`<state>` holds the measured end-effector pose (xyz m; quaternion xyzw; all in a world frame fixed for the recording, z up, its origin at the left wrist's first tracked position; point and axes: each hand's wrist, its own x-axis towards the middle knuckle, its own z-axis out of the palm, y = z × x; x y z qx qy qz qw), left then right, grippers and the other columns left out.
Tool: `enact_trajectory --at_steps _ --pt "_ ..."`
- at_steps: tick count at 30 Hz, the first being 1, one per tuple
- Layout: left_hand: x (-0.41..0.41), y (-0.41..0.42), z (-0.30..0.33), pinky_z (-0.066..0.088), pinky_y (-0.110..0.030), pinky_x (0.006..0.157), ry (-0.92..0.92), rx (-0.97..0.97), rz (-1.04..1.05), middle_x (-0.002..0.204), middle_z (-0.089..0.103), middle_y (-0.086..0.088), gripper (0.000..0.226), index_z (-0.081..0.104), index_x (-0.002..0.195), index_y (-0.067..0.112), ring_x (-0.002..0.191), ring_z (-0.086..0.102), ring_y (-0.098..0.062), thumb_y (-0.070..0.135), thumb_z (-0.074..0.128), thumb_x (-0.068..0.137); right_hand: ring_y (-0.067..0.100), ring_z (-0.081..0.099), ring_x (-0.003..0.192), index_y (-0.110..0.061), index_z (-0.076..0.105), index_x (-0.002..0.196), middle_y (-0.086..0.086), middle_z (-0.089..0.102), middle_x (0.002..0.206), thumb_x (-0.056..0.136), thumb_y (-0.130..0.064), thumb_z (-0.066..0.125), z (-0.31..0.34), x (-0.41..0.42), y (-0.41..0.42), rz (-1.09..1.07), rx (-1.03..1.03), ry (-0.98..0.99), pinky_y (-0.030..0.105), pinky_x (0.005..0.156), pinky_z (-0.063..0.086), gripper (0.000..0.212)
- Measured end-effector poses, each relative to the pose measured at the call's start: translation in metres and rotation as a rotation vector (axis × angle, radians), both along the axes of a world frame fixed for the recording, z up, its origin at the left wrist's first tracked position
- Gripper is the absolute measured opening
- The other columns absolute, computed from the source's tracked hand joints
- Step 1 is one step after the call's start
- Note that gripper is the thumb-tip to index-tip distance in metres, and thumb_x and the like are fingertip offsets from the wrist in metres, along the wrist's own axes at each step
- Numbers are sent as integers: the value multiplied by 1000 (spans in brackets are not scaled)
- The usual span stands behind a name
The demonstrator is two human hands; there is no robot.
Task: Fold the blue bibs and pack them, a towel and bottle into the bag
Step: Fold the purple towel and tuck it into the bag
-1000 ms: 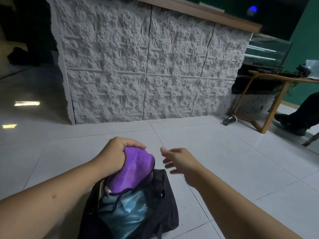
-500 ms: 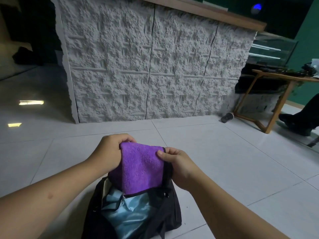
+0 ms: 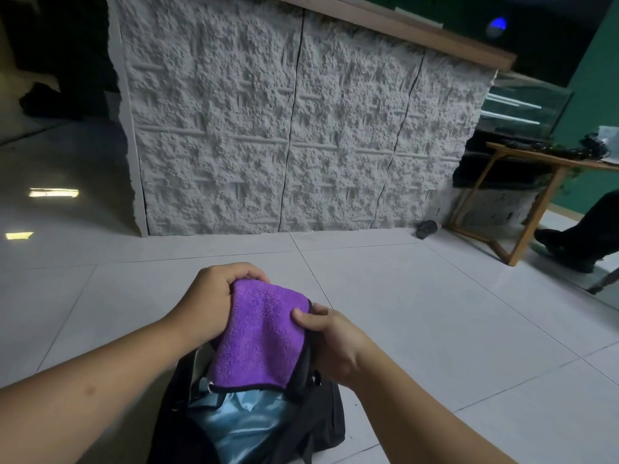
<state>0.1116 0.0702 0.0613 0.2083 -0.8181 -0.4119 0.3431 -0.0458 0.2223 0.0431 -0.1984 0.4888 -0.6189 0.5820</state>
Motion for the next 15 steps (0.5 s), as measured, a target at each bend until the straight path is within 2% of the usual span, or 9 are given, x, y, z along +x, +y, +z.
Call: enact_trajectory --at_steps 3,6,8,10,13,15 --pt "2 -2 -5 53 -25 76 25 -29 54 83 76 14 52 77 84 36 79 69 -2 -15 66 81 27 59 79 -3 60 99 15 60 87 79 -10 76 -7 -7 -6 -177 -160 -79 35 74 54 26" --pt "2 -2 -10 52 -25 69 24 2 94 79 76 11 48 77 85 32 71 67 -1 -14 65 83 25 64 67 -4 58 108 14 64 80 78 -6 74 -6 -14 -4 -402 -242 -135 34 62 57 35" --pt "1 -4 -17 53 -28 64 -6 56 77 80 76 4 52 77 88 36 69 68 -10 -13 61 86 23 66 66 -2 60 114 15 66 82 84 1 70 -2 -14 -1 -455 -229 -69 30 57 58 31" --pt "-1 -3 -22 54 -31 69 -22 108 41 82 76 -3 57 77 90 39 73 70 -19 -15 59 88 26 69 73 -5 64 122 18 67 88 87 0 73 -2 -12 0 -396 -152 92 32 65 60 37" --pt "-5 2 -21 54 -24 67 -12 173 -3 84 77 -6 53 77 87 37 70 69 -11 -14 63 88 30 75 90 -18 64 132 15 74 99 76 -2 86 -5 -11 1 -158 -24 352 36 81 62 62" --pt "-6 5 -18 56 -24 68 -34 227 -29 87 78 -4 47 78 87 34 72 70 -10 -11 66 90 27 76 93 -16 72 123 12 78 103 73 -5 89 -7 -11 1 -22 101 582 37 86 62 54"
